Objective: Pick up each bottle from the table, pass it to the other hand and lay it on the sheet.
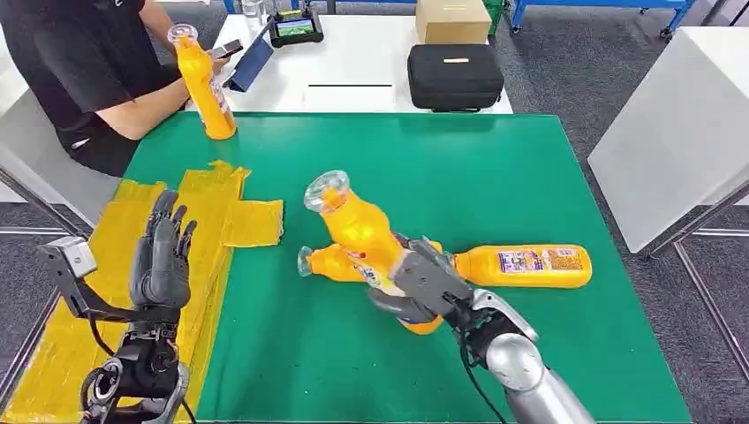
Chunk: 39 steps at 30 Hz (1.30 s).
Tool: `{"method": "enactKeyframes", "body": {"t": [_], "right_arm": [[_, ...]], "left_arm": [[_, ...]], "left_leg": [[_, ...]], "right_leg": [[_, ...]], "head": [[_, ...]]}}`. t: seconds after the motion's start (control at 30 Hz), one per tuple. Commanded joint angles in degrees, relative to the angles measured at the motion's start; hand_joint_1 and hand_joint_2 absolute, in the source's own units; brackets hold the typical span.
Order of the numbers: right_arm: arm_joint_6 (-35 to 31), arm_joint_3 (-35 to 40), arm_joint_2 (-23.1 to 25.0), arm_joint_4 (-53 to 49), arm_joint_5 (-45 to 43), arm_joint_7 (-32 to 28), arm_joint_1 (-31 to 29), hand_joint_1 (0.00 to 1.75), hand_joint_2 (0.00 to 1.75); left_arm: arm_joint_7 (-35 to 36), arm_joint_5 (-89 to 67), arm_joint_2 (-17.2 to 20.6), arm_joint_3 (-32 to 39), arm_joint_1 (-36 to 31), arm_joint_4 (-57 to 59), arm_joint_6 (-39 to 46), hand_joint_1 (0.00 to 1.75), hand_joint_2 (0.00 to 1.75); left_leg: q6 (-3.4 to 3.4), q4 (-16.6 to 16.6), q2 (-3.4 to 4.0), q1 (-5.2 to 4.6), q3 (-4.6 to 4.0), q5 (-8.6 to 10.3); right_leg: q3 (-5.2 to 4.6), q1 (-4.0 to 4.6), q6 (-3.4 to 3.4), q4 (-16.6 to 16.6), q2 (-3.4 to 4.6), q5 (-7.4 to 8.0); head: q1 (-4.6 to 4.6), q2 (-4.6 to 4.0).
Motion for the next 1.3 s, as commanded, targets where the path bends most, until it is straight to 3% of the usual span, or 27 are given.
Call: {"method": "enactKeyframes", "body": {"t": [0.03, 0.27, 0.43, 0.53, 0.63, 1.27, 1.3], "right_arm": [[-0.8, -7.0, 0.0, -4.9, 0.2, -1.9, 2.1, 1.75, 1.75], [-2.3, -4.6, 4.2, 2.2, 6.2, -1.1, -5.8, 1.75, 1.75], [-2.7, -2.3, 5.3, 4.8, 10.1, -0.6, -9.0, 1.75, 1.75], [-4.0, 2.9, 7.7, 8.9, 19.6, -0.6, -13.6, 1.75, 1.75], [-4.2, 6.7, 10.1, 11.9, 23.5, 0.1, -15.8, 1.75, 1.75], [-3.2, 15.9, 14.2, 11.8, 26.2, 2.5, -18.3, 1.75, 1.75], [-3.1, 16.8, 14.7, 12.1, 25.4, 2.7, -18.4, 1.75, 1.75]], "left_arm": [[1.2, 3.3, -0.1, -3.5, -2.1, -0.4, -4.0, 0.0, 1.75], [3.7, 8.5, 0.0, -10.0, -6.4, -1.4, -13.6, 0.0, 1.75], [4.5, 10.1, -0.4, -11.8, -7.9, -0.8, -14.9, 0.0, 1.75], [5.5, 12.0, -1.7, -14.0, -10.5, 0.5, -17.0, 0.0, 1.75], [6.1, 12.6, -2.6, -15.4, -11.6, 0.5, -18.1, 0.0, 1.75], [7.5, 12.6, -3.7, -16.0, -12.3, -1.6, -14.5, 0.0, 1.75], [7.5, 12.6, -1.5, -17.0, -13.8, -0.4, -14.2, 0.0, 1.75]], "left_leg": [[-0.12, 0.0, -0.07, 0.0, -0.02, 0.01], [-0.12, 0.1, 0.07, 0.02, -0.05, 0.0], [-0.19, 0.0, 0.16, 0.05, 0.05, 0.0], [-0.21, 0.0, 0.24, 0.05, 0.05, -0.01], [-0.16, 0.0, 0.27, 0.04, 0.01, -0.01], [-0.21, 0.0, 0.17, 0.05, 0.03, -0.01], [-0.22, 0.0, 0.16, 0.07, 0.03, -0.02]], "right_leg": [[0.0, 0.0, 0.03, 0.0, -0.16, -0.03], [-0.05, 0.01, 0.02, 0.1, -0.04, 0.0], [0.04, 0.02, 0.02, 0.1, 0.01, 0.02], [0.0, 0.02, 0.01, 0.1, 0.09, 0.02], [-0.05, 0.02, 0.0, 0.1, 0.14, 0.03], [-0.02, 0.01, 0.01, 0.2, 0.04, -0.03], [-0.01, 0.03, 0.0, 0.1, 0.02, -0.03]], "head": [[0.0, 0.0], [0.0, 0.0], [0.0, 0.0], [0.0, 0.0], [0.0, 0.0], [-0.02, 0.0], [0.02, 0.0]]}}
